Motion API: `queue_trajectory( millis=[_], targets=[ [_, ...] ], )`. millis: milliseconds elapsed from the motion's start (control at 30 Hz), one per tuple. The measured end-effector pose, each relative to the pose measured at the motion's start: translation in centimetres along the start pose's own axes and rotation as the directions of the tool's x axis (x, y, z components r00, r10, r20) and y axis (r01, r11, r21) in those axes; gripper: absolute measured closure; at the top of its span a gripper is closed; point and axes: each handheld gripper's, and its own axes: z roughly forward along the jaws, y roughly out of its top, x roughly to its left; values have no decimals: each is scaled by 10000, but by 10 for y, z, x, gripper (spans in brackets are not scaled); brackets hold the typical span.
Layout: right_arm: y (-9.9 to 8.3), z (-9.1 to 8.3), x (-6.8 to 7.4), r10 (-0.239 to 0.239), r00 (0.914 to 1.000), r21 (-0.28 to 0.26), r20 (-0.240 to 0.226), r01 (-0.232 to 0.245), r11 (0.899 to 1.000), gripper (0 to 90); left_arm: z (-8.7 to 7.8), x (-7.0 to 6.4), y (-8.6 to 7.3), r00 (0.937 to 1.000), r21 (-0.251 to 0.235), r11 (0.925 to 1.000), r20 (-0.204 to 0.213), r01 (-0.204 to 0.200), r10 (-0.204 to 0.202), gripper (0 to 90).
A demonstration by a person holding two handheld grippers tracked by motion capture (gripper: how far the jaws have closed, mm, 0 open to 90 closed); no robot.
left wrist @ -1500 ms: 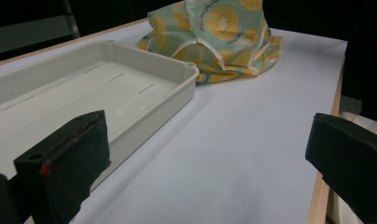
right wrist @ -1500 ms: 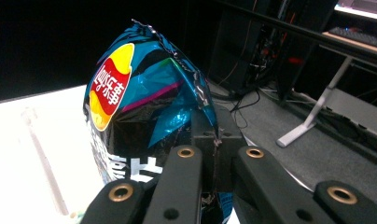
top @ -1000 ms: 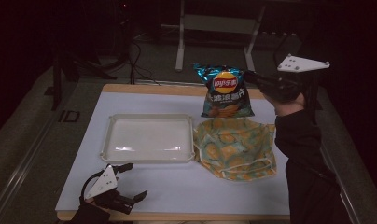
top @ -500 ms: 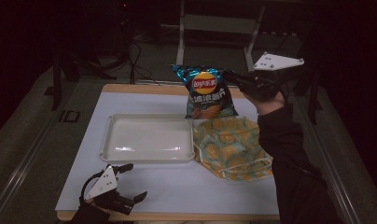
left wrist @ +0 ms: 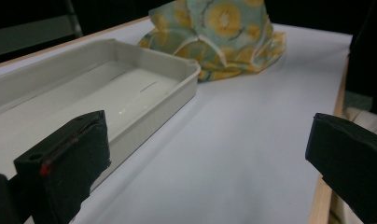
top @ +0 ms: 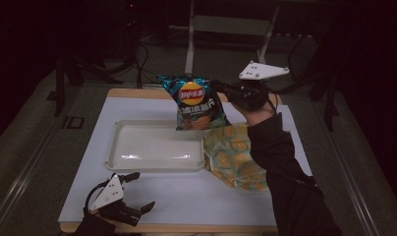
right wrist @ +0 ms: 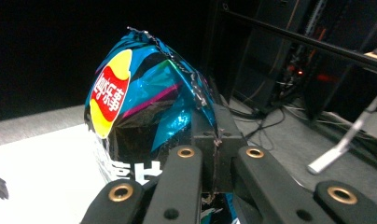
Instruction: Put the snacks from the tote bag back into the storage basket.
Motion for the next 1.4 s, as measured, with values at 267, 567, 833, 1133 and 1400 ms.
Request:
queue_trajectory(
  millis=[267, 567, 833, 1133, 1400],
  targets=[
    [-2, 29, 22, 157, 9996, -78, -249, -159, 9998, 900, 0, 0, -1, 9998, 140, 9999, -176, -92, 95, 3],
    [-5, 61, 46, 463, 9973, -126, -564, -470, 9988, 900, -1, 0, -1, 9995, 111, 9997, -230, -220, 222, 3],
    [-19, 88, 69, 695, 9959, 48, -575, -693, 9976, 900, -1, -1, -1, 9996, 108, 9997, -175, -218, 220, 3],
    [-50, 117, 84, 1123, 9875, 458, -1102, -1078, 9931, 900, -1, -2, -1, 9997, 25, 9997, -89, -233, 233, 3],
    [-69, 127, 92, 1343, 9823, 839, -1306, -1240, 9887, 900, -1, -2, -1, 9997, 6, 9997, -46, -237, 237, 3]
  ],
)
